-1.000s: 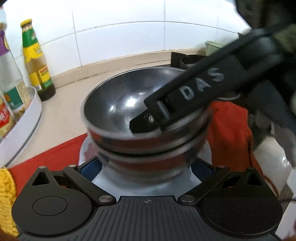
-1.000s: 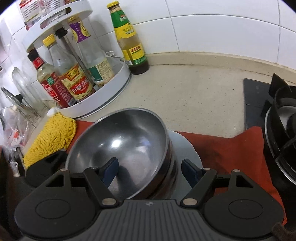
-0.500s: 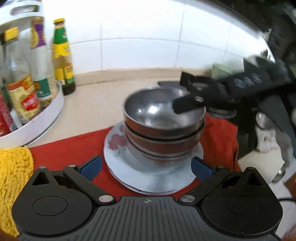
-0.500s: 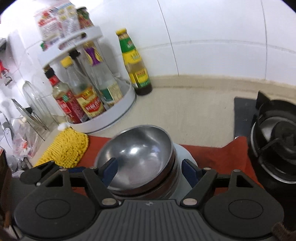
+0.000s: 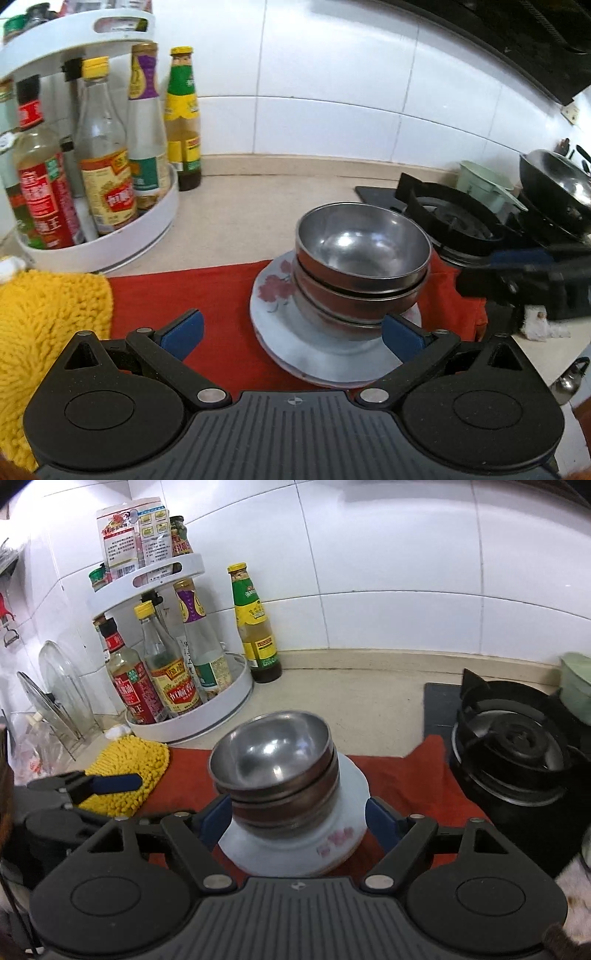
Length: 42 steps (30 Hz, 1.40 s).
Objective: Organize plates and bowls
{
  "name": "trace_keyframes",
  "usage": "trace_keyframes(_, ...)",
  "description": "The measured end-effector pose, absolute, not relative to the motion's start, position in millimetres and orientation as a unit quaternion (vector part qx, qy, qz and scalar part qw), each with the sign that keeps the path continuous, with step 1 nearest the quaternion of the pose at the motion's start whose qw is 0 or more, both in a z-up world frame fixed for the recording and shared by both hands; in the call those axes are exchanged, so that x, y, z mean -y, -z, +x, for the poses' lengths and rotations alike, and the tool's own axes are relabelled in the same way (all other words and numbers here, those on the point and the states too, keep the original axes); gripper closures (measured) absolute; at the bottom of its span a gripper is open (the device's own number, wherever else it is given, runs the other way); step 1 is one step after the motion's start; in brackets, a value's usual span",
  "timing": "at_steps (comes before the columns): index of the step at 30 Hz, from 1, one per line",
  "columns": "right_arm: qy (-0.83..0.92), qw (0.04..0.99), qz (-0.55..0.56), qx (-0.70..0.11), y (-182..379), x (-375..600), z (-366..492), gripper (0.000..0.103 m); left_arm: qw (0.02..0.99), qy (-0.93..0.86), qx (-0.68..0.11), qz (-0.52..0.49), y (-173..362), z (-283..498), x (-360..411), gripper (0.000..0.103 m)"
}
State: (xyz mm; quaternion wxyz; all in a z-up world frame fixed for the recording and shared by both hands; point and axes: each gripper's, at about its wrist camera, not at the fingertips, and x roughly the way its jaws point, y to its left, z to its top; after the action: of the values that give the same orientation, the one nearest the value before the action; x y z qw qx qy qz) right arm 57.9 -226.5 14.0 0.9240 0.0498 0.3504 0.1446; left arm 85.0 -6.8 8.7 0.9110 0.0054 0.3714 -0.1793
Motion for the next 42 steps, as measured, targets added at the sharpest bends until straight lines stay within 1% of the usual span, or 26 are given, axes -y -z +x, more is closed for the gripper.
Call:
trace_keyframes(11, -0.08, 0.932, 0.058, -0.349, 1.4, 219.6, 30.7, 0.027, 0.927, 0.132, -0.35, -0.006, -13.8, 61.5, 7.8, 0.0)
trace_keyframes(18, -0.055, 0.931, 0.054, -0.358, 7.7, 217.1, 19.6, 0.026, 0.922, 0.123, -0.368, -0.007, -6.3, 50.1, 14.7, 0.0)
trace_keyframes(27, -0.036, 0.925, 0.057, -0.375, 15.7, 225.0, 10.6, 0.025, 0.915, 0.102, -0.39, 0.02, -3.7, 41.4, 28.1, 0.0)
trace_keyframes(42, -0.033, 0.915, 0.053, -0.399, 25.1, 226.6, 12.9, 0.024, 0.904, 0.081, -0.418, 0.036, 5.2, 38.0, 33.3, 0.001)
